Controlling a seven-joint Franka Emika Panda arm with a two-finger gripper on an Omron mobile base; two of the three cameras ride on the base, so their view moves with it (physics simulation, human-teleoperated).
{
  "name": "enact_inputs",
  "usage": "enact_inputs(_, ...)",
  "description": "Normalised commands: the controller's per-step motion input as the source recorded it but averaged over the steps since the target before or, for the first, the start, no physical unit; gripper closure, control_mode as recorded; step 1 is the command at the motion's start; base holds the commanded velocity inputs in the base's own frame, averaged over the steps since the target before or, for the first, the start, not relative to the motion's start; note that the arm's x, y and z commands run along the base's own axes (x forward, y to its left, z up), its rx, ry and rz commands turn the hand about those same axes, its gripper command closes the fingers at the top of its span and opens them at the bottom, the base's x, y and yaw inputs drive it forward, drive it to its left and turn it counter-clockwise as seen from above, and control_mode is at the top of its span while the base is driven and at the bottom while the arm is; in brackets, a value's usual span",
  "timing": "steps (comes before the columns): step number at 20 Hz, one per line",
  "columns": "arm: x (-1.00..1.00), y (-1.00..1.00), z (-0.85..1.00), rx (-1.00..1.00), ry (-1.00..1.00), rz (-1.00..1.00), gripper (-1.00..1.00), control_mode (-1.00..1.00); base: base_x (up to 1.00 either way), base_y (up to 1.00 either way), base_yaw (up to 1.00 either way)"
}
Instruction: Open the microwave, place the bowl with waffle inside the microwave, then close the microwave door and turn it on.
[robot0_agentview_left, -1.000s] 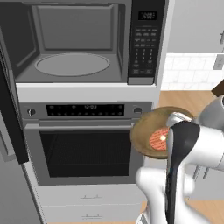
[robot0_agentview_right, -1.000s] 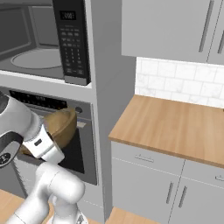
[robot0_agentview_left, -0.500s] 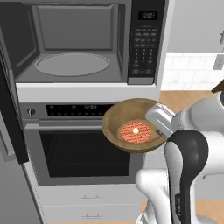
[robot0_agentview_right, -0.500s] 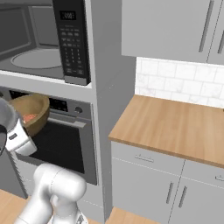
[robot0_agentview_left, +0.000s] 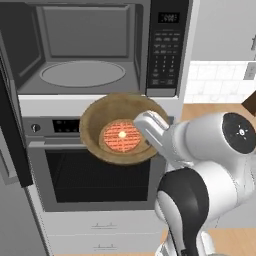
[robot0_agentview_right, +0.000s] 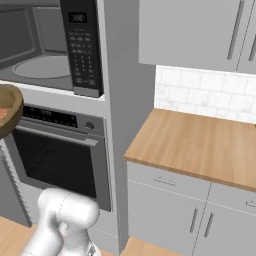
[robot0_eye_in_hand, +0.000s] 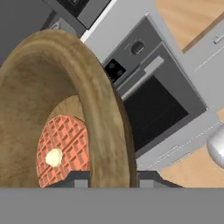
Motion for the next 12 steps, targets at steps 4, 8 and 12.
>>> enact_inputs(4, 0.09, 0.52, 0.54, 0.12, -0.20, -0.15, 1.00, -1.00, 0.00, 0.00, 0.00)
enact_inputs(8, 0.50, 0.16, 0.74, 0.10, 0.01, -0.09, 1.00, -1.00, 0.00, 0.00, 0.00)
enact_inputs(12, 0.61, 0.00, 0.60, 0.12, 0.05, -0.04, 1.00, -1.00, 0.00, 0.00, 0.00)
